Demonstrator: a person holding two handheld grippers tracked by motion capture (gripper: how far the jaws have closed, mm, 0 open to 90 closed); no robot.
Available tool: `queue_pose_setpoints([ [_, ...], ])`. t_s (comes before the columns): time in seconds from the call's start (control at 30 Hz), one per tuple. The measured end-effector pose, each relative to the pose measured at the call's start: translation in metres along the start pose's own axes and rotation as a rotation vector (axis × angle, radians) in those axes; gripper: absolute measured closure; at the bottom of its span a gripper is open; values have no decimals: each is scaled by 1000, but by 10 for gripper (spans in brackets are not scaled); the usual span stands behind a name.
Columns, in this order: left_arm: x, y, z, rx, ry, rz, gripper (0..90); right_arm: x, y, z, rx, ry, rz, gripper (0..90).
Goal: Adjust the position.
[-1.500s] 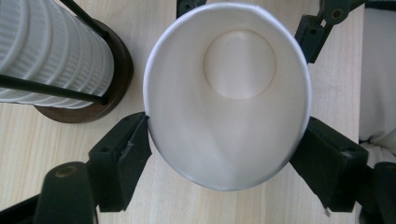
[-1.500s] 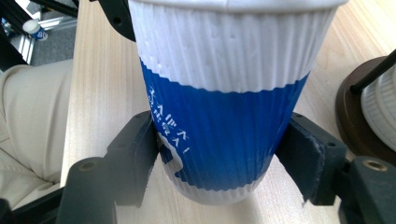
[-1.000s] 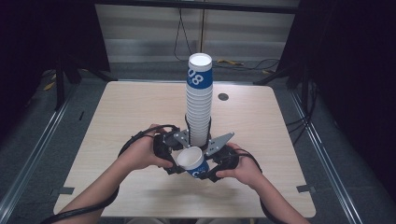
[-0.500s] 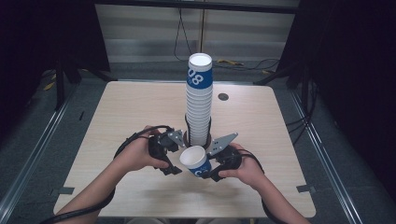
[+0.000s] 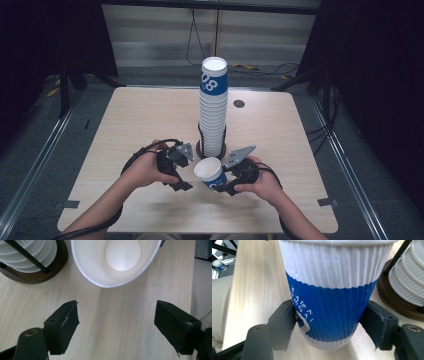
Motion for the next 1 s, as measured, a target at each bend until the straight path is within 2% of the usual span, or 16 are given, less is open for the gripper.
queue_pose_setpoints([
  [0.17, 0, 3, -5, 10, -4, -8, 193, 2, 3, -5, 7, 9, -14, 296],
  [0.37, 1, 6, -9, 11, -16, -12, 191, 1, 3, -7, 22, 19, -8, 292],
  [0.43, 1, 6, -11, 15, -24, -13, 190, 1, 3, -8, 22, 5, -10, 288],
  [0.63, -1, 9, -14, 15, -39, -19, 190, 1, 2, -12, 31, 7, -10, 283],
  [0.7, -3, 9, -14, 13, -25, -20, 190, 1, 1, -13, 24, 5, -14, 281],
  [0.77, -3, 9, -14, 14, -37, -21, 190, 1, 1, -14, 24, 2, -14, 279],
  [0.87, -3, 9, -14, 21, -25, -20, 190, 2, 1, -15, 23, 10, -21, 278],
  [1.0, -2, 9, -16, 21, -33, -17, 191, 2, 3, -16, 15, 6, -21, 278],
])
Point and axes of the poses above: each handheld gripper's, and its own axes: y roughly forward along the jaws, z roughly out of its top, x roughly to its right, the point moved 2 cm from there along y, roughly forward along the jaws, and after that the axes turned 5 degrees about -x, right-handed, at the moved point
